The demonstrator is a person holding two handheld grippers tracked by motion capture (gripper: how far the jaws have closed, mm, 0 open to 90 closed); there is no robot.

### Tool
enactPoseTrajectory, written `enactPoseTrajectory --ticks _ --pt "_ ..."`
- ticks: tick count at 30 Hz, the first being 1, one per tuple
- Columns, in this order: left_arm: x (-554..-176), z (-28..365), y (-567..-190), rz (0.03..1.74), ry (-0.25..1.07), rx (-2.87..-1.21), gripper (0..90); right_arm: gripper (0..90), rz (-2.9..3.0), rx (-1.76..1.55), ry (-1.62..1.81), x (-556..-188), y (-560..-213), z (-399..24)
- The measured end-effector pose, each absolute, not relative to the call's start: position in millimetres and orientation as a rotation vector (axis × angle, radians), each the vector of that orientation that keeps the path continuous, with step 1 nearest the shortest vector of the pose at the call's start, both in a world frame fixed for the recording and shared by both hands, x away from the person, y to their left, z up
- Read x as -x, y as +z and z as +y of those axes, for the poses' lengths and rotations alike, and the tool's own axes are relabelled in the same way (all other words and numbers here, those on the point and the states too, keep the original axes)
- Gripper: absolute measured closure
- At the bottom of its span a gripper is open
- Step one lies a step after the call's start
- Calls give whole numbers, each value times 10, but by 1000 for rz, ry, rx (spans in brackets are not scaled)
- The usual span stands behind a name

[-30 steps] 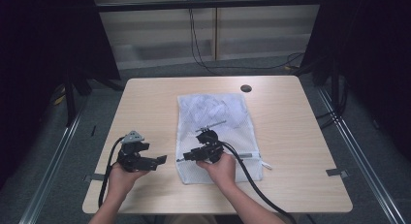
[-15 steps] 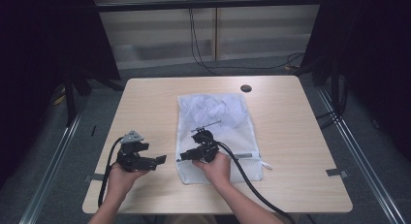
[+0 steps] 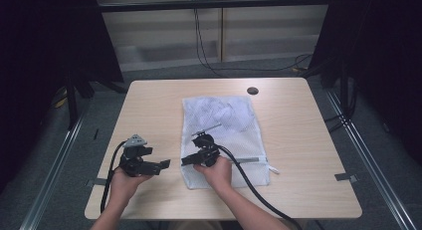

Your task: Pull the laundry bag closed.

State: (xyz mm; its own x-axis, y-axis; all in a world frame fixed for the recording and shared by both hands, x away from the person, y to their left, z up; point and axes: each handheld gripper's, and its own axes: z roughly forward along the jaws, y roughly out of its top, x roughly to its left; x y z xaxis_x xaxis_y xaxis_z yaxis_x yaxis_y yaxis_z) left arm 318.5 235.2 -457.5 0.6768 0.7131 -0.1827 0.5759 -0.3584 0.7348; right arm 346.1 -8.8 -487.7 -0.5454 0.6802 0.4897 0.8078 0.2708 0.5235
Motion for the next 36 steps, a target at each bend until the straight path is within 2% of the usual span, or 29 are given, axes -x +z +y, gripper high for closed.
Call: enactPoseTrajectory --ticks 17,36 --pt "-3181 2338 -4589 986 199 -2075 91 864 -2388 1359 -1088 -3460 -4895 -34" --pt "-3153 2179 -4689 974 67 -2053 100 868 -2314 1356 -1183 -3420 -4657 -154"
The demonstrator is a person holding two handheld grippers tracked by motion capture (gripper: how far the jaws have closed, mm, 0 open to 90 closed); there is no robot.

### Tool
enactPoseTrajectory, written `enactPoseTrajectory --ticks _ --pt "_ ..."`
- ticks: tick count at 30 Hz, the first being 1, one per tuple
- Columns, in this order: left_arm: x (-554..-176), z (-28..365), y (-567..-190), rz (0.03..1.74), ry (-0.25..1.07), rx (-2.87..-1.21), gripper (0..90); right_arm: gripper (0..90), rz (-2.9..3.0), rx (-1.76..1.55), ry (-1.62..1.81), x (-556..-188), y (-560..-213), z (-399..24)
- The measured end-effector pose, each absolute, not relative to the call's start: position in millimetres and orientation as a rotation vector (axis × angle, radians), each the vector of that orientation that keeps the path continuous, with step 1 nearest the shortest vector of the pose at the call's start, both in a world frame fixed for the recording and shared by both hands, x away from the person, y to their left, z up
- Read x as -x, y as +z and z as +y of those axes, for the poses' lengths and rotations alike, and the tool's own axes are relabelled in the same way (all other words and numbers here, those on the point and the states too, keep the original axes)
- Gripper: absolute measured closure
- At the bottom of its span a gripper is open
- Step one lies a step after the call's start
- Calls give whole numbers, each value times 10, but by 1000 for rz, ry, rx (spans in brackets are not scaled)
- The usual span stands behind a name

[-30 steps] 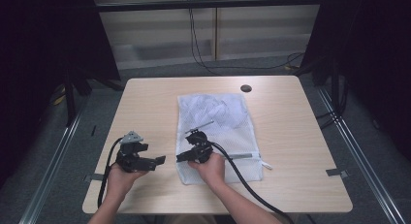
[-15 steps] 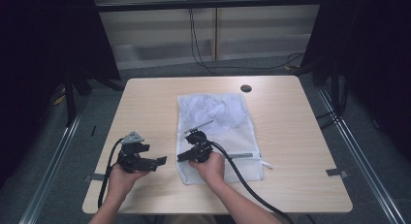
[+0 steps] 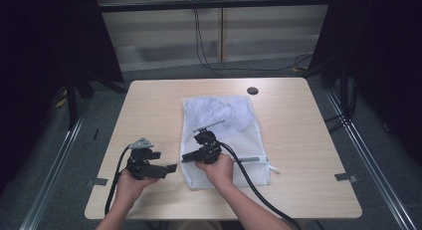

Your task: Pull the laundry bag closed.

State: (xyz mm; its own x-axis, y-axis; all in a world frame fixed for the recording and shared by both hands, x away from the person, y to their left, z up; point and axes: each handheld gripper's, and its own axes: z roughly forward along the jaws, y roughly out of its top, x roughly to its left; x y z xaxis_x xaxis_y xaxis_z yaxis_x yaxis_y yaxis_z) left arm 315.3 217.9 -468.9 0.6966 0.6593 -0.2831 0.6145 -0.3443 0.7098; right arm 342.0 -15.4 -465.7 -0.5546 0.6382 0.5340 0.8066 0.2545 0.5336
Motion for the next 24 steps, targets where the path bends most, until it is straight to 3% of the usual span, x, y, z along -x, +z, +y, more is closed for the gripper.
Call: enactPoseTrajectory --ticks 24 --pt "-3179 1973 -4829 956 -135 -2008 217 868 -2339 1326 -1220 -3380 -4509 -130"
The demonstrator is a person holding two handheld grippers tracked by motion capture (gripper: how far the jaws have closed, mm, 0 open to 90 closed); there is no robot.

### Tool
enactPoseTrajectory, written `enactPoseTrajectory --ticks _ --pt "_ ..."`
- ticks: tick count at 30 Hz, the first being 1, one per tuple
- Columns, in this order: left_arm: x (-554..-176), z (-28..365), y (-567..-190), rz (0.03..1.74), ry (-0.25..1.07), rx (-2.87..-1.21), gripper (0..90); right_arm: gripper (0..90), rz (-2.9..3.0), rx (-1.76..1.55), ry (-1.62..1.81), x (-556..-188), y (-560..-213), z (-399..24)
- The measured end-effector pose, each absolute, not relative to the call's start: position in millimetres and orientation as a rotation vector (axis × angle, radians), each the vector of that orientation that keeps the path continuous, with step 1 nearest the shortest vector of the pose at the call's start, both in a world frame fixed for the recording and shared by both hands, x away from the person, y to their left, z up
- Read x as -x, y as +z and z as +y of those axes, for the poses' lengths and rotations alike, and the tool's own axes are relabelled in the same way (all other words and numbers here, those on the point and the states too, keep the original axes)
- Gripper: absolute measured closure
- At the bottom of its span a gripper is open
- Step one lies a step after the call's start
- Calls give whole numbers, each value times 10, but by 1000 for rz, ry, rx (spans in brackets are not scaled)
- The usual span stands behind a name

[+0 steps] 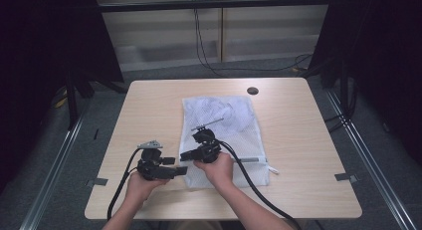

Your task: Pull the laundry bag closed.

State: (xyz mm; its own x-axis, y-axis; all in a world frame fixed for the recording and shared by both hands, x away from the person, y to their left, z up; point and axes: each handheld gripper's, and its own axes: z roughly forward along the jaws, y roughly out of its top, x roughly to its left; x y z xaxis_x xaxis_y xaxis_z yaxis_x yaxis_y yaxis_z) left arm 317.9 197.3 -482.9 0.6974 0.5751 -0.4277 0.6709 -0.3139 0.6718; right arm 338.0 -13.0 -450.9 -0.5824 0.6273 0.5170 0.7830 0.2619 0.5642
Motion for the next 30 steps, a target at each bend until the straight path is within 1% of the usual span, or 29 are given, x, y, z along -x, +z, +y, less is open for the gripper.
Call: enactPoseTrajectory --ticks 4,9,10,16,17,20,25,30 --pt "-3182 1963 -4838 955 -153 -2000 247 868 -2342 1326 -1219 -3369 -4504 -117" --pt "-3184 1953 -4848 947 -187 -1988 334 868 -2349 1316 -1226 -3366 -4474 -104" --pt "-3180 1944 -4851 953 -194 -1975 340 868 -2351 1321 -1223 -3362 -4462 -100" --pt "-3178 1926 -4861 938 -215 -1972 449 868 -2360 1311 -1223 -3354 -4439 -95" --pt "-3176 1922 -4863 934 -216 -1969 481 868 -2354 1312 -1229 -3351 -4438 -93" --pt "-3180 1919 -4862 932 -222 -1957 541 868 -2362 1302 -1232 -3346 -4437 -87" --pt "-3192 1920 -4874 946 -239 -1947 603 868 -2351 1306 -1234 -3339 -4428 -93" --pt "-3212 1907 -4893 966 -271 -1923 633 868 -2345 1311 -1239 -3339 -4422 -107"
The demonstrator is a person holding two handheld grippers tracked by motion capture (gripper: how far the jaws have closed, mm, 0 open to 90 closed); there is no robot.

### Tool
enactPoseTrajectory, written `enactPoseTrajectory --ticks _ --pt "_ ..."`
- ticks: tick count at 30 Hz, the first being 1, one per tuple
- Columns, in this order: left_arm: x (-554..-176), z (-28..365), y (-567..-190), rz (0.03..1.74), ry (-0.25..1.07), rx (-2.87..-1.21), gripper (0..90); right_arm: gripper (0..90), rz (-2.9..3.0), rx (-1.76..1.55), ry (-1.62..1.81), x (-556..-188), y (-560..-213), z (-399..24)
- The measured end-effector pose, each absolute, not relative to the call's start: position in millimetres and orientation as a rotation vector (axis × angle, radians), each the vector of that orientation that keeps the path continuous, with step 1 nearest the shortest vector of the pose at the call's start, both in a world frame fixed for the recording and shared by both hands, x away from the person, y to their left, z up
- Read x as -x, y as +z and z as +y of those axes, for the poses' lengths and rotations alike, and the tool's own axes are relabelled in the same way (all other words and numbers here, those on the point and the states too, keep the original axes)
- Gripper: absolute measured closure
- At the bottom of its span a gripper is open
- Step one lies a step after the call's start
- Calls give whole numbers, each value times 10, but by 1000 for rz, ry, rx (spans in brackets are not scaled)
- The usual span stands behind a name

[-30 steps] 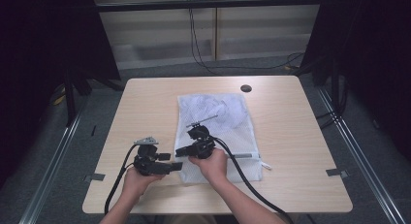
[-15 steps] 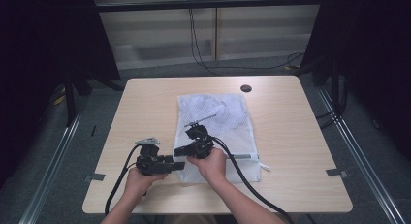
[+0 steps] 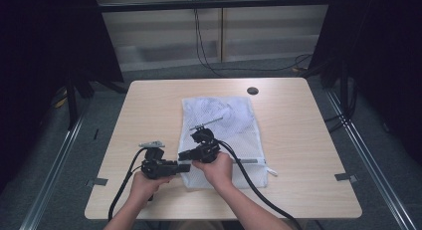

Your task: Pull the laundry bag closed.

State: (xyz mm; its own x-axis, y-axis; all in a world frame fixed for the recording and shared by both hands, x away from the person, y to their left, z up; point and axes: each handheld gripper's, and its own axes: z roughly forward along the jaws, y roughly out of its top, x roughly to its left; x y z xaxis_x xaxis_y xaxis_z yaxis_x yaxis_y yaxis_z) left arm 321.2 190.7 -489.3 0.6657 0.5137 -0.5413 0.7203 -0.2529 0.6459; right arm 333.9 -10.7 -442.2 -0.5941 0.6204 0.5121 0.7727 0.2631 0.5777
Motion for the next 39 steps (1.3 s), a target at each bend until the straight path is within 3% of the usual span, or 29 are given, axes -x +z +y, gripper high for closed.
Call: enactPoseTrajectory --ticks 8,14,17,39 --pt "-3251 1896 -4918 976 -286 -1915 696 868 -2344 1311 -1251 -3342 -4417 -115" --pt "-3265 1913 -4909 1008 -287 -1903 833 868 -2334 1313 -1268 -3344 -4400 -131" --pt "-3264 1912 -4896 1033 -302 -1903 856 868 -2333 1314 -1265 -3342 -4395 -138" --pt "-3266 1946 -4853 1045 -319 -1898 872 869 -2285 1324 -1280 -3350 -4440 -313"
